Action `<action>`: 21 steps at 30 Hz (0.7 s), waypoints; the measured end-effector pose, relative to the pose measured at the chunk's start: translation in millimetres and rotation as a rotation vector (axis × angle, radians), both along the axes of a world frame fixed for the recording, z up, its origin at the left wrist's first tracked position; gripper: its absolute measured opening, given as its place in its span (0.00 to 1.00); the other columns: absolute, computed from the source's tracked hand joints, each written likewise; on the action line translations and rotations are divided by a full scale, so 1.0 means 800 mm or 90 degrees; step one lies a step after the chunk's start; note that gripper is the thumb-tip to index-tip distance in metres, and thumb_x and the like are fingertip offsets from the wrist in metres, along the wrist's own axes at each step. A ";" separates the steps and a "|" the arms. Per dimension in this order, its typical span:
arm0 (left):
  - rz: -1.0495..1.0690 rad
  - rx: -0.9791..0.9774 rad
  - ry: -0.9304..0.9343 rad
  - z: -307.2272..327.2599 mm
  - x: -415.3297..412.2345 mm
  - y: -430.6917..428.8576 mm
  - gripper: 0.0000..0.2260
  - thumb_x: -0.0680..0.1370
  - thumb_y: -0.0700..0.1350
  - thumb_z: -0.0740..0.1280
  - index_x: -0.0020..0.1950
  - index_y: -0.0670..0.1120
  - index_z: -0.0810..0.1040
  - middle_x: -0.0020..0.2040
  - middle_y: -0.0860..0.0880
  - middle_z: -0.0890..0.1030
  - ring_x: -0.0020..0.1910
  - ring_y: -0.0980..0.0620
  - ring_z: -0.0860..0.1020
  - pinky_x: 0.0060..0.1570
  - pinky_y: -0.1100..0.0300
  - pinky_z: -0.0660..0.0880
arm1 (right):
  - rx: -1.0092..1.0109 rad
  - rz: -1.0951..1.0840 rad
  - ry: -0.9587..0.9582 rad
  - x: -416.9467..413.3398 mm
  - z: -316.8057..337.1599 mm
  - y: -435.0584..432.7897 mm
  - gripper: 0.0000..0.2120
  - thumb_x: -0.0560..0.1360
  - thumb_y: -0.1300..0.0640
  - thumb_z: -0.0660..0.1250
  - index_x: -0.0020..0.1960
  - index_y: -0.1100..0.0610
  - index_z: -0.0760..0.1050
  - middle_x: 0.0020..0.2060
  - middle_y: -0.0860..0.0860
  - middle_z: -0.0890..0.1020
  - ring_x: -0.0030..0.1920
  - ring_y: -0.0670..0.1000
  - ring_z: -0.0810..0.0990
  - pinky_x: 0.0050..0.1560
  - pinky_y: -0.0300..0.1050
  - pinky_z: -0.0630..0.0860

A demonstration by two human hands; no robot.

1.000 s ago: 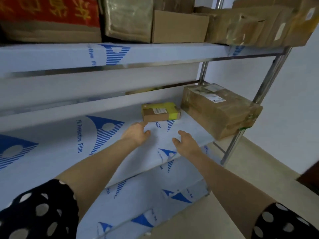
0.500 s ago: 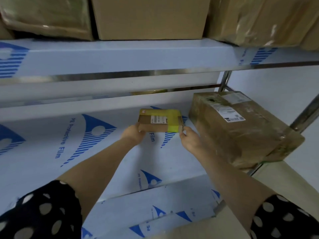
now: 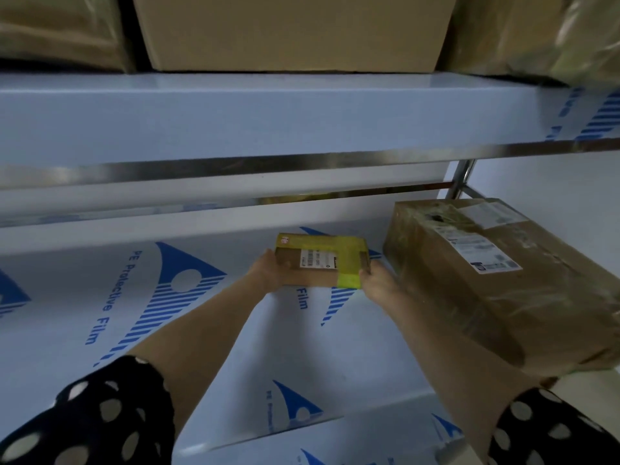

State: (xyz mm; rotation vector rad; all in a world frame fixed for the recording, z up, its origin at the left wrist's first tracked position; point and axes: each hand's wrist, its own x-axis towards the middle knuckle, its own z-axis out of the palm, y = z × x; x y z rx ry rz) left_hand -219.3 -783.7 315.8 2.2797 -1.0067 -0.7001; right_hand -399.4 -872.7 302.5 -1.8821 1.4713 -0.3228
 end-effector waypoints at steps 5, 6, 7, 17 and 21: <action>0.071 -0.009 0.027 -0.004 0.008 -0.005 0.14 0.81 0.44 0.60 0.62 0.36 0.70 0.57 0.38 0.75 0.50 0.44 0.73 0.50 0.54 0.70 | 0.066 -0.118 -0.152 0.008 -0.001 -0.006 0.17 0.82 0.53 0.56 0.58 0.67 0.73 0.57 0.63 0.77 0.57 0.61 0.76 0.55 0.49 0.72; 0.085 -0.005 0.024 -0.003 0.009 -0.002 0.13 0.81 0.44 0.61 0.60 0.37 0.71 0.54 0.39 0.75 0.48 0.44 0.73 0.47 0.55 0.70 | 0.084 -0.142 -0.173 0.008 -0.003 -0.006 0.16 0.82 0.51 0.57 0.51 0.65 0.74 0.52 0.62 0.77 0.53 0.59 0.77 0.53 0.50 0.73; 0.093 0.000 0.023 -0.001 0.009 0.002 0.11 0.80 0.45 0.62 0.57 0.38 0.71 0.50 0.41 0.74 0.46 0.46 0.72 0.44 0.56 0.69 | 0.097 -0.158 -0.193 0.008 -0.010 -0.007 0.17 0.81 0.50 0.57 0.44 0.62 0.74 0.48 0.61 0.76 0.48 0.58 0.76 0.51 0.52 0.74; 0.222 -0.083 0.114 0.022 -0.040 0.109 0.11 0.74 0.34 0.63 0.35 0.45 0.67 0.35 0.48 0.66 0.36 0.51 0.64 0.37 0.59 0.64 | 0.223 -0.128 -0.311 -0.050 0.013 0.085 0.10 0.78 0.65 0.64 0.57 0.70 0.75 0.55 0.64 0.80 0.50 0.57 0.79 0.60 0.55 0.75; 0.299 -0.114 0.118 0.024 -0.070 0.193 0.09 0.74 0.34 0.65 0.40 0.46 0.70 0.42 0.46 0.72 0.41 0.50 0.69 0.36 0.60 0.66 | 0.264 -0.073 -0.356 -0.071 0.020 0.144 0.13 0.78 0.66 0.65 0.61 0.70 0.73 0.51 0.60 0.79 0.44 0.53 0.76 0.39 0.40 0.76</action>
